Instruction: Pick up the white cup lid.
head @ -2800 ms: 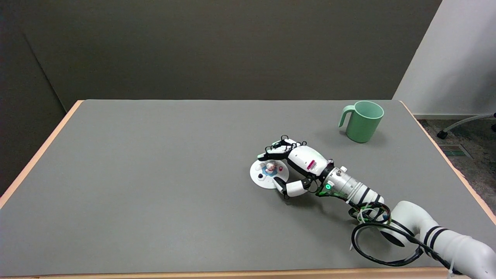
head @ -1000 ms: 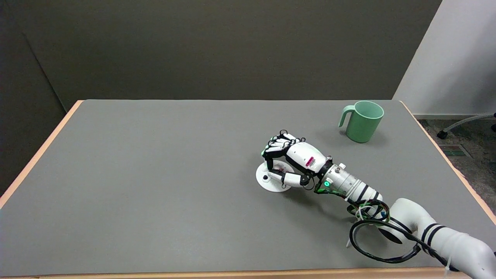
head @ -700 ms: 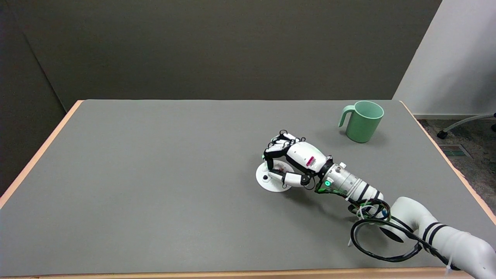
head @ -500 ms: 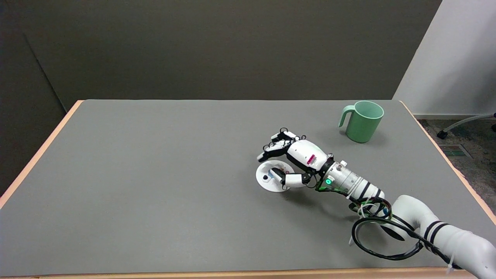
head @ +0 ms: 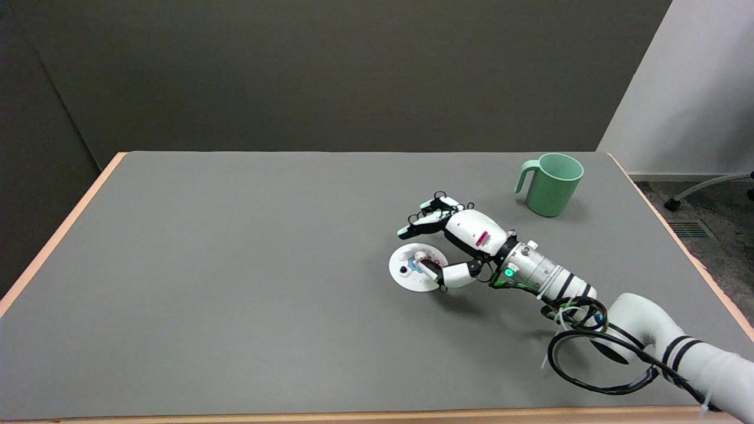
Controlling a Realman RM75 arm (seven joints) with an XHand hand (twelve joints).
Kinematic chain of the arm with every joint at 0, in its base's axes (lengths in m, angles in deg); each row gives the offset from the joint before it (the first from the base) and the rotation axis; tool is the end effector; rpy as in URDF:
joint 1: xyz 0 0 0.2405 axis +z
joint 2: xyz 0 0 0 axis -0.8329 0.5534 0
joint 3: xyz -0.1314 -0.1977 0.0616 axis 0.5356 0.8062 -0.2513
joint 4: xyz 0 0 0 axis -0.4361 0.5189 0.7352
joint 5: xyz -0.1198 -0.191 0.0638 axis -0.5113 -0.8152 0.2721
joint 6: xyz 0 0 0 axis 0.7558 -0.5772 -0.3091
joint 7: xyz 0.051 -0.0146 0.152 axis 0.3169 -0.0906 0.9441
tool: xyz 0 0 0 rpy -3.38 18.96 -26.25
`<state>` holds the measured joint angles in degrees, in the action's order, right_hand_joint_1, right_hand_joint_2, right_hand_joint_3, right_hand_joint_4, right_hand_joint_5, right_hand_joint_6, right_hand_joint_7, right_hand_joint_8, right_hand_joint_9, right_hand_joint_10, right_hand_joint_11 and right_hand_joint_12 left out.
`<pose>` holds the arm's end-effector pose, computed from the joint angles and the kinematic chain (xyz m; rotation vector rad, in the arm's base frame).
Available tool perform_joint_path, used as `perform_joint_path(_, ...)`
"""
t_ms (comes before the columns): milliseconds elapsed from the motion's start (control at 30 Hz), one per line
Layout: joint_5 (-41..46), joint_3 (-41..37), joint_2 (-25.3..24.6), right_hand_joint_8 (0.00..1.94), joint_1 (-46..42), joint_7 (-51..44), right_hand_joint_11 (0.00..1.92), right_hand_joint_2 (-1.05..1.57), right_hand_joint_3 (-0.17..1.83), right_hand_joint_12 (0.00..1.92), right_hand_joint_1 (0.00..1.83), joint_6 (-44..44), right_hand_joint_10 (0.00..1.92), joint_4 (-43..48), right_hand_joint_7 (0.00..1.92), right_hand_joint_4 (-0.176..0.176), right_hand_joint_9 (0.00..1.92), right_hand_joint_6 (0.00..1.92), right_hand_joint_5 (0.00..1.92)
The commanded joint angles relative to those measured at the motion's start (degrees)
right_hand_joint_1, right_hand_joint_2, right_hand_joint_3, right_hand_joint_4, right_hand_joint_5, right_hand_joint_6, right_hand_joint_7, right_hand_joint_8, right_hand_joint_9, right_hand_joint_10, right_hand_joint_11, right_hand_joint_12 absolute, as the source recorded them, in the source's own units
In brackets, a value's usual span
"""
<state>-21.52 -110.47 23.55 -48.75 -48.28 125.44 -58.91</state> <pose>-0.3175 -0.3635 0.3290 1.9791 -0.3552 0.3036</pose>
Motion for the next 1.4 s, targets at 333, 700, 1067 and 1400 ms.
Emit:
perform_joint_path(333, -0.15, -4.96, 4.4, 0.19, -5.73, 0.76, 0.0, 0.68, 0.94, 0.9, 0.85, -4.58, 0.27, -7.14, 0.68, -0.009, 0.56, 0.19, 0.63)
perform_joint_path(700, 0.14, -3.84, 3.95, 0.19, -5.25, 0.64, 0.0, 0.72, 0.9, 0.88, 0.85, -4.82, 0.41, -7.49, 0.71, -0.015, 0.49, 0.17, 0.67)
perform_joint_path(1067, -0.02, -3.73, 2.56, 0.21, -5.01, 0.56, 0.0, 0.84, 0.68, 0.84, 0.91, -4.34, 0.38, -7.18, 0.75, -0.011, 0.53, 0.21, 0.72)
perform_joint_path(1400, -0.18, -2.55, 2.08, 0.34, -4.56, 0.56, 0.0, 0.93, 0.58, 0.84, 0.93, -4.34, 0.53, -6.81, 0.74, 0.003, 0.48, 0.42, 0.74)
